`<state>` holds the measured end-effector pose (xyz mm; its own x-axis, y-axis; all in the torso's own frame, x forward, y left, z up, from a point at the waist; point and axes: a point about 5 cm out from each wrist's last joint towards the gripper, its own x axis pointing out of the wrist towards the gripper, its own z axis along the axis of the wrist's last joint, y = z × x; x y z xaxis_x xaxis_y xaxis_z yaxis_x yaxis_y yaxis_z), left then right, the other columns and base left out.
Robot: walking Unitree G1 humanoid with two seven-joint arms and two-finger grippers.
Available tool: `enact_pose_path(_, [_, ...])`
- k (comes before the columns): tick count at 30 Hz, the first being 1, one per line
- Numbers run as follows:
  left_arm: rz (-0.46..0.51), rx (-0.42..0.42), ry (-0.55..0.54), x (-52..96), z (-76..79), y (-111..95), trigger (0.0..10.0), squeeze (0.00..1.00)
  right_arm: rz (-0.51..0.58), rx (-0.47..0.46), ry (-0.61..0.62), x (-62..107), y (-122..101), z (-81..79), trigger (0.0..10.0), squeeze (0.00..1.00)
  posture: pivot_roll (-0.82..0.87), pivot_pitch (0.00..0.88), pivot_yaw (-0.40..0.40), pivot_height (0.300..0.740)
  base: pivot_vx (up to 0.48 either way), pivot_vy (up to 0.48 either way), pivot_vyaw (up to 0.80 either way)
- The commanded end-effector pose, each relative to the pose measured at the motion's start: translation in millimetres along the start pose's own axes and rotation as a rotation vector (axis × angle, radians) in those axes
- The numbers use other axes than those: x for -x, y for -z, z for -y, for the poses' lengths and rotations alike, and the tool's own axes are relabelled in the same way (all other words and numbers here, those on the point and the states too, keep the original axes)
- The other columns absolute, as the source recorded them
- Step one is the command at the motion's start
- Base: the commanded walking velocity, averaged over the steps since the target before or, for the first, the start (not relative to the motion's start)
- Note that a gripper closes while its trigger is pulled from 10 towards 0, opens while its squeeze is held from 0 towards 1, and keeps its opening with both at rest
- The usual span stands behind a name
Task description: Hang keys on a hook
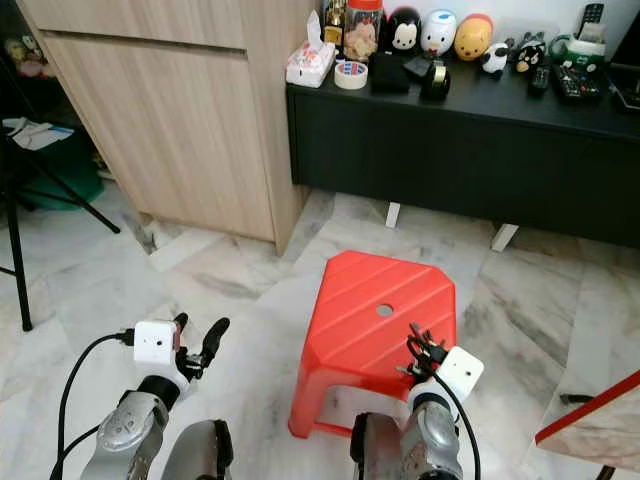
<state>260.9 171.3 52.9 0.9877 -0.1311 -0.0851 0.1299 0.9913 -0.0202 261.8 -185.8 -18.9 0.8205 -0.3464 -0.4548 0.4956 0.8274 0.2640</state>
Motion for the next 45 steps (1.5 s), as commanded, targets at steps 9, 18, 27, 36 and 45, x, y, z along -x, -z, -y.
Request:
enact_pose_path(9, [-0.006, -0.021, 0.012, -3.8, 3.8, 3, 10.0, 0.0, 0.211, 0.03, -0.187, 5.0, -28, -27.4, 0.0, 0.0, 0.05, 0.063, -0.042, 0.589, 0.0, 0.0, 0.0])
enact_pose_path(18, [-0.002, -0.02, 0.004, -4.6, 4.1, 4, 10.0, 0.0, 0.347, 0.014, -0.299, 10.3, -54, -44.8, 6.6, 0.0, 0.05, 0.056, -0.051, 0.589, 0.0, 0.0, 0.0])
enact_pose_path(27, [0.008, -0.017, 0.0, -7.6, 6.5, 4, 10.0, 0.0, 0.333, -0.387, -0.379, 17.6, -75, -47.6, 10.0, 0.0, 0.04, 0.048, -0.06, 0.589, 0.0, 0.0, 0.0])
enact_pose_path(36, [0.012, -0.016, -0.002, -9.7, 8.0, 4, 10.0, 0.0, 0.261, -0.37, -0.478, 16.4, -73, -60.6, 10.0, 0.0, 0.04, 0.043, -0.064, 0.589, 0.0, 0.0, 0.0])
enact_pose_path(45, [0.016, -0.021, -0.008, -10.2, 6.2, 4, 10.0, 0.0, 0.404, 0.022, -0.43, 22.5, -86, -59.2, 10.0, 0.0, 0.04, 0.04, -0.065, 0.589, 0.0, 0.0, 0.0])
